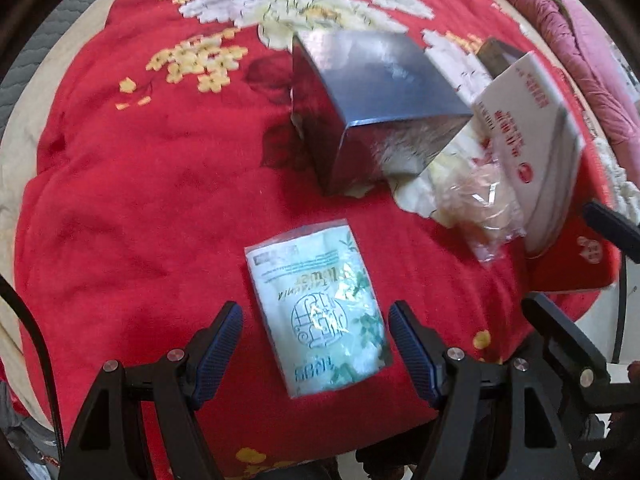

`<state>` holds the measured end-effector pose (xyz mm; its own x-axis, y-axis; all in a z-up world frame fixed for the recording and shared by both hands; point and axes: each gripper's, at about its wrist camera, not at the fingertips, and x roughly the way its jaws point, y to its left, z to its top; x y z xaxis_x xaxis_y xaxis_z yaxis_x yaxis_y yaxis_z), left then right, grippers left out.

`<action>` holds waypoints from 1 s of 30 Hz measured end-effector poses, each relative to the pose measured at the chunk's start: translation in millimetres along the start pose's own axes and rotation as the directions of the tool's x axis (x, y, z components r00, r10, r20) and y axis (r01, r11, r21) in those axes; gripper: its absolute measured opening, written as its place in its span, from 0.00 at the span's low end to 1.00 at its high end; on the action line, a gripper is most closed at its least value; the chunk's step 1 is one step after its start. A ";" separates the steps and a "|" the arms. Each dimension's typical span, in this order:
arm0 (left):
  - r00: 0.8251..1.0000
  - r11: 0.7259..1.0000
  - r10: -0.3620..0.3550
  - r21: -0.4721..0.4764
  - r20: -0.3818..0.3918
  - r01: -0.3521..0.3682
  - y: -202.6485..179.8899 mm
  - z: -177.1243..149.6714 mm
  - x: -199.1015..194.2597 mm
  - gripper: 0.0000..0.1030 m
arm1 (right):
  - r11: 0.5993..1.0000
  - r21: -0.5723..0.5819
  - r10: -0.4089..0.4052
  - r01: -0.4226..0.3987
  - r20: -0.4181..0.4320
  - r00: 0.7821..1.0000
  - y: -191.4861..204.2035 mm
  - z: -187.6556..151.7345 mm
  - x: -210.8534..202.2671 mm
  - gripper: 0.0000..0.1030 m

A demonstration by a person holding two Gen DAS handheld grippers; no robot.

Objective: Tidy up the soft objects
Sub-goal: 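Move left tool to the green-white bag while right tool approaches the clear bag, then grasp the green-white bag with left tool while right tool grasps the clear bag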

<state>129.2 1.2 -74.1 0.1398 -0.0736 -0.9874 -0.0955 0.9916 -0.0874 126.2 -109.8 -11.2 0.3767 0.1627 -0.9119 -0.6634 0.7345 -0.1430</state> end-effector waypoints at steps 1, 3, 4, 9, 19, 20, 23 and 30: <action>1.000 1.000 0.002 -0.005 -0.008 -0.002 0.6 0.6 4.3 0.72 | 1.000 -0.023 -0.009 0.009 -0.009 1.000 1.3 1.0 5.1 0.71; 1.000 1.000 0.003 -0.013 -0.021 -0.004 2.6 1.5 10.4 0.72 | 0.998 -0.057 -0.026 0.025 -0.025 0.999 4.1 2.7 12.7 0.71; 1.000 1.000 -0.004 -0.021 -0.025 0.003 4.1 1.8 12.9 0.72 | 0.996 -0.077 -0.038 0.035 -0.036 0.999 5.3 3.5 17.7 0.71; 1.000 1.000 -0.012 -0.027 -0.024 0.012 6.3 3.3 16.2 0.72 | 0.981 -0.172 -0.105 0.092 -0.071 0.992 10.0 10.1 41.9 0.71; 0.999 0.998 -0.041 -0.043 -0.019 0.040 16.9 5.3 17.2 0.72 | 0.951 -0.287 -0.143 0.114 -0.082 0.986 14.8 19.1 72.8 0.62; 0.999 0.998 -0.040 -0.043 -0.019 0.039 19.0 5.5 17.8 0.72 | 0.950 -0.295 -0.135 0.106 -0.081 0.987 16.3 19.5 73.9 0.53; 0.999 0.998 -0.031 -0.050 -0.010 0.031 19.2 6.3 17.9 0.69 | 0.958 -0.277 -0.101 0.072 -0.091 0.991 15.0 20.4 77.1 0.51; 0.999 0.996 -0.040 -0.079 0.013 0.041 23.0 7.7 9.9 0.49 | 0.992 -0.129 0.001 -0.003 -0.017 1.000 -0.7 20.2 44.1 0.49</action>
<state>136.0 24.2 -84.8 0.1565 -0.1115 -0.9814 -0.1670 0.9763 -0.1376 156.4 -89.9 -43.6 0.3651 0.1522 -0.9184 -0.7425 0.6427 -0.1887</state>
